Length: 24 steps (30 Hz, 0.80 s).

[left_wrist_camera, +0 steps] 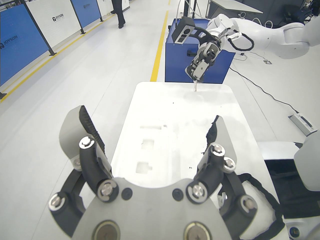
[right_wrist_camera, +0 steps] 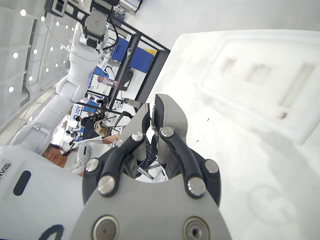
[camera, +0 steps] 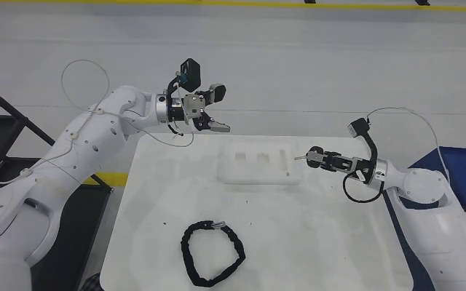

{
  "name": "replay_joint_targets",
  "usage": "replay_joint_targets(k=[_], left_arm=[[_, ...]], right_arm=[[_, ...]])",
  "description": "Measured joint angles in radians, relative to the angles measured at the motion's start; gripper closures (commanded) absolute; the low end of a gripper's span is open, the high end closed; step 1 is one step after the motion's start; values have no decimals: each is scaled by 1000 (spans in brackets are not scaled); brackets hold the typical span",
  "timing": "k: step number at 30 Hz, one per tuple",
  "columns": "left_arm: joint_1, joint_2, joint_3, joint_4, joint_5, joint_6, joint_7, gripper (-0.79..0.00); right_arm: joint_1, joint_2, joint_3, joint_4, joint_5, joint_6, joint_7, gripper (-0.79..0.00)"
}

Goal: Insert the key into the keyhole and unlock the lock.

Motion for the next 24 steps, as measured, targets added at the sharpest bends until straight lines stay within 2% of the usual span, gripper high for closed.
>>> replay_joint_targets(k=[6,22,24], left_arm=[[0,0,0,0,0,0,0,-785],[0,0,0,0,0,0,0,-785],[6,1,-6,-15,25,22,-18,-785]], right_arm=[[-44,9,51,-12,14,16,-26,0],[-44,9,51,-12,16,16,-24,0],[-44,9,51,-12,16,16,-24,0]])
